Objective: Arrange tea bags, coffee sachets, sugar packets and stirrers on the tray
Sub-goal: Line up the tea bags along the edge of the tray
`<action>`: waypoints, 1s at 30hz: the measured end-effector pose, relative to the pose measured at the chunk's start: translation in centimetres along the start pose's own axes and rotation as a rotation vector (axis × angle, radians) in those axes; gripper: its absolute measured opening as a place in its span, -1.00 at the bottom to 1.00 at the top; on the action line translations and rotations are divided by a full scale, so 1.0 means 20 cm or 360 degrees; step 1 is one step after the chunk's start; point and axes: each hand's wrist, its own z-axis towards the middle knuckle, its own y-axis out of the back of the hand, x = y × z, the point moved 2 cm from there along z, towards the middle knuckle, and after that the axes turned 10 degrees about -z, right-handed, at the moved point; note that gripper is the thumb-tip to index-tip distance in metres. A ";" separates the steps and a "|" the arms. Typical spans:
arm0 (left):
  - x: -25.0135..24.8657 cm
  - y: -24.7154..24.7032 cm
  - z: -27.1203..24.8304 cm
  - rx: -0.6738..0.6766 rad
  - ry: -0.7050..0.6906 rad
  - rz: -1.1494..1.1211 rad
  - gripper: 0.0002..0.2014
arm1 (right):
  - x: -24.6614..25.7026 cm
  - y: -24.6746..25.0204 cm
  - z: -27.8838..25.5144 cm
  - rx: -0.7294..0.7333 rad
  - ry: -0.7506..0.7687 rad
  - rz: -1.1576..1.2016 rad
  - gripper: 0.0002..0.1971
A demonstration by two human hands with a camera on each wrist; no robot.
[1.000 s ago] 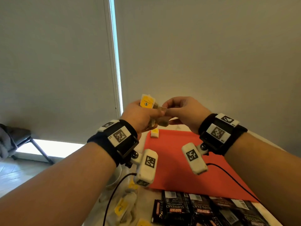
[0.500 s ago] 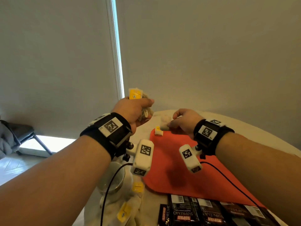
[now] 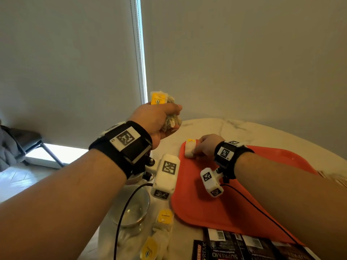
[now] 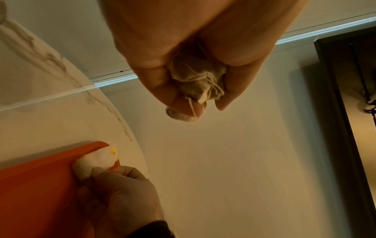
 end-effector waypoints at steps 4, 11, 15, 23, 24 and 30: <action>0.02 -0.01 0.00 0.0003 0.0003 0.0000 -0.59 | -0.01 0.01 0.03 -0.0058 -0.0014 -0.0030 -0.81; 0.01 -0.02 -0.01 -0.0006 0.0005 0.0012 -0.54 | -0.04 -0.01 0.04 0.0002 -0.0107 0.0122 -0.89; 0.02 -0.01 -0.01 -0.0004 0.0007 0.0017 -0.55 | -0.04 -0.01 0.05 0.0005 -0.0048 0.0162 -0.95; 0.04 -0.02 -0.07 0.0072 0.0086 0.0009 -0.75 | -0.04 -0.02 -0.03 0.0127 0.0072 0.0289 -0.93; 0.04 -0.03 -0.10 0.0098 0.0114 0.0007 -0.79 | -0.03 0.00 -0.05 0.0098 0.0152 0.0326 -0.95; 0.06 -0.08 -0.30 0.0295 0.0136 0.0087 -0.81 | 0.10 0.23 -0.38 0.0011 0.0723 0.0646 -0.85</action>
